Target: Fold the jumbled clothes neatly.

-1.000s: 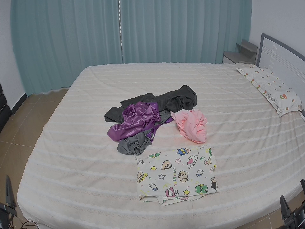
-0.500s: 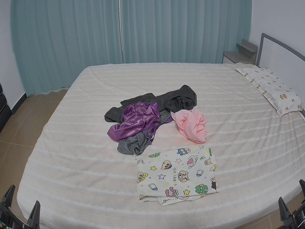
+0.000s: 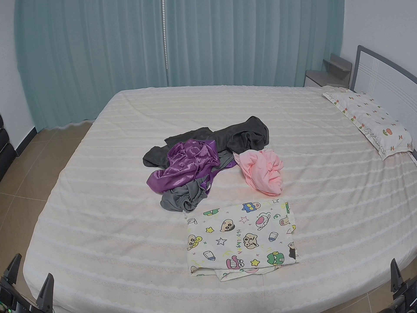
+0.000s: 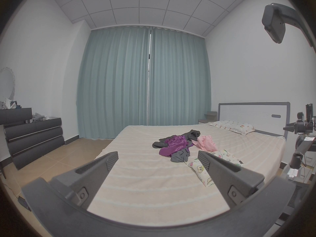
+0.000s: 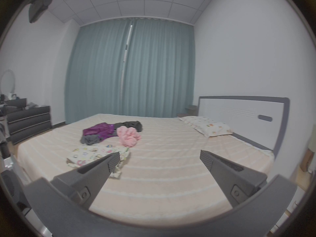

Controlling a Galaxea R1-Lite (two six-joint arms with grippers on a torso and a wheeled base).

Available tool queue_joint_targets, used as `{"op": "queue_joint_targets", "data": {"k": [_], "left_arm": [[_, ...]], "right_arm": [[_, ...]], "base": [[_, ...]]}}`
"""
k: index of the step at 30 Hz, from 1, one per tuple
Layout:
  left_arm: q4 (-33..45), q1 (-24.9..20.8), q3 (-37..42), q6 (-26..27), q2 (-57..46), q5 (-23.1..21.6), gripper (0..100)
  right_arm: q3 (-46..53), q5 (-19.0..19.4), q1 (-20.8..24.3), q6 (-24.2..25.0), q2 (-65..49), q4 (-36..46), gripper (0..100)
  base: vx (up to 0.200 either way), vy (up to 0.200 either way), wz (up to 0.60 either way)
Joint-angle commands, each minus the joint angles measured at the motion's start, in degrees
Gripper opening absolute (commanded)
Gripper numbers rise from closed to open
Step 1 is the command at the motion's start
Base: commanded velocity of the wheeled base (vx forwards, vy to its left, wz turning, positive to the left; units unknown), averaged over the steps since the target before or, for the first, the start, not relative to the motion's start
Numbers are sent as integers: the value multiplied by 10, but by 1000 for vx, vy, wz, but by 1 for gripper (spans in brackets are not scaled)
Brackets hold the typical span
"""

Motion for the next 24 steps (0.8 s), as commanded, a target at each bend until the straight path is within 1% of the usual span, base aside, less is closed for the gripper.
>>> {"op": "queue_joint_targets", "data": {"k": [1, 2, 3, 5, 6, 8, 10, 24], "left_arm": [[0, 0, 8, -1, -7, 37, 100], [0, 0, 9, -2, -7, 59, 100], [1, 0, 9, -6, -7, 66, 100], [0, 0, 9, -8, -7, 65, 100], [1, 0, 10, -5, -7, 61, 100], [28, -1, 10, 12, -7, 18, 100], [29, -1, 10, 19, -7, -1, 100], [30, -1, 10, 19, -7, -1, 100]], "right_arm": [[10, -5, -2, -3, -5, -1, 100], [10, -4, -1, -4, -6, -2, 100], [10, -4, -1, -4, -6, -2, 100], [10, -4, -1, -3, -6, -2, 100], [10, -5, -1, -3, -6, -2, 100], [10, -5, 0, 5, -6, -3, 100], [10, -4, 0, 11, -6, -2, 100], [10, -4, 0, 16, -6, -3, 100]], "base": [[0, 0, 0], [0, 0, 0], [0, 0, 0], [0, 0, 0], [0, 0, 0], [0, 0, 0], [0, 0, 0], [0, 0, 0]]}}
